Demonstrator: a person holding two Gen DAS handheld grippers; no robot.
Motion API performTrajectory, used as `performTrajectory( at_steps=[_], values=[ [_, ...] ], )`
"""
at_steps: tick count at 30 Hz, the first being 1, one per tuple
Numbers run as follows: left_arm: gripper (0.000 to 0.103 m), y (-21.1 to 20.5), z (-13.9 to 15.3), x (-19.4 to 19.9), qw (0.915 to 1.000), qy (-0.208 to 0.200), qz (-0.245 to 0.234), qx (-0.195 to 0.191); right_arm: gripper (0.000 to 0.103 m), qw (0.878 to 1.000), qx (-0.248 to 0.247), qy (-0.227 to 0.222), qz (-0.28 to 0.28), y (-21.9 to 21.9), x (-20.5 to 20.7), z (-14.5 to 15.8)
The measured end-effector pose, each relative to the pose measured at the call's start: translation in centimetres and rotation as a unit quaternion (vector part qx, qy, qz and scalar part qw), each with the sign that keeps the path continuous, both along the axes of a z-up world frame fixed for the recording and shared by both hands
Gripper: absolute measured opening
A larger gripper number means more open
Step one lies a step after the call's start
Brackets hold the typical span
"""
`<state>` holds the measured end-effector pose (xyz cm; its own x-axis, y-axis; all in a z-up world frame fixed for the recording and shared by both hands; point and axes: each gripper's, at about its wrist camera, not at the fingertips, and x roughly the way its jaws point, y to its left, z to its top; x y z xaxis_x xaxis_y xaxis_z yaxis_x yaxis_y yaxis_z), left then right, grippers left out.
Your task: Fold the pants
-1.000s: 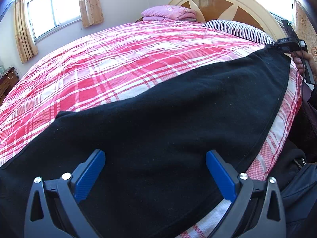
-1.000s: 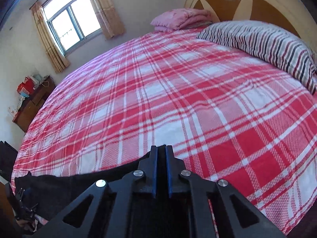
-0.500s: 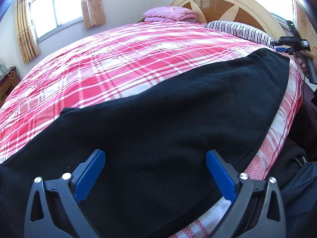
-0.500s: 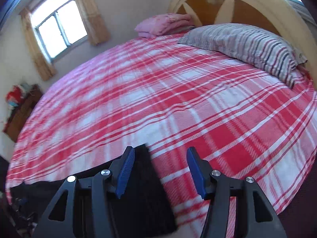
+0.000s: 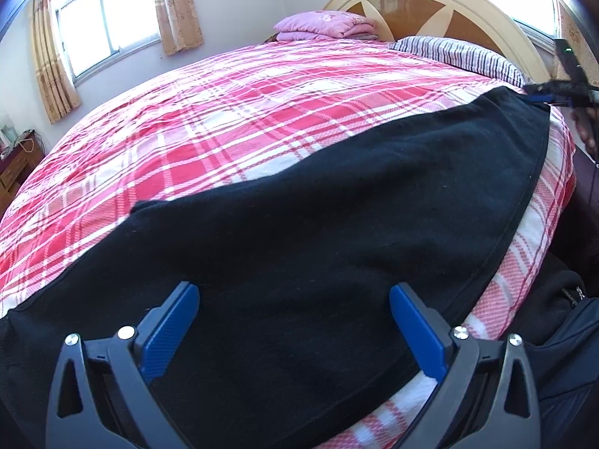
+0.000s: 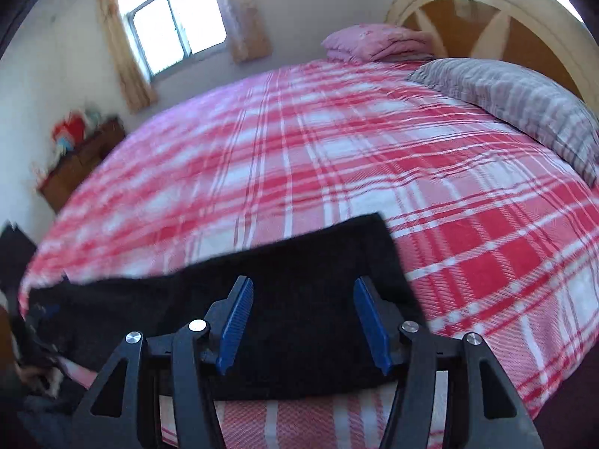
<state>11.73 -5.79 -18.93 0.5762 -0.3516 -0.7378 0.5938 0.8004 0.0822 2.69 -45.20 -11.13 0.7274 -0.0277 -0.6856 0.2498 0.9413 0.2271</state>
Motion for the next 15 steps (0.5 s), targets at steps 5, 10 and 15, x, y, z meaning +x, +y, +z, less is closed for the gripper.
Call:
performTrajectory(
  at_steps=[5,10,15],
  values=[
    [0.103,0.7,0.5,0.5,0.9997,-0.011,0.024,-0.001,0.058,0.994,0.075,0.012,-0.082,-4.1,-3.0,-0.1],
    [0.103,1.2,-0.1,1.3,0.9991,-0.001,0.042,-0.004,0.058,0.988,0.113,0.011,-0.107,-6.1,-3.5,-1.8],
    [0.103,1.5,-0.4,1.5,0.9989,0.002,0.044,-0.016,0.058,0.991,0.097,0.007,-0.094,-5.3,-3.1,-1.9]
  ],
)
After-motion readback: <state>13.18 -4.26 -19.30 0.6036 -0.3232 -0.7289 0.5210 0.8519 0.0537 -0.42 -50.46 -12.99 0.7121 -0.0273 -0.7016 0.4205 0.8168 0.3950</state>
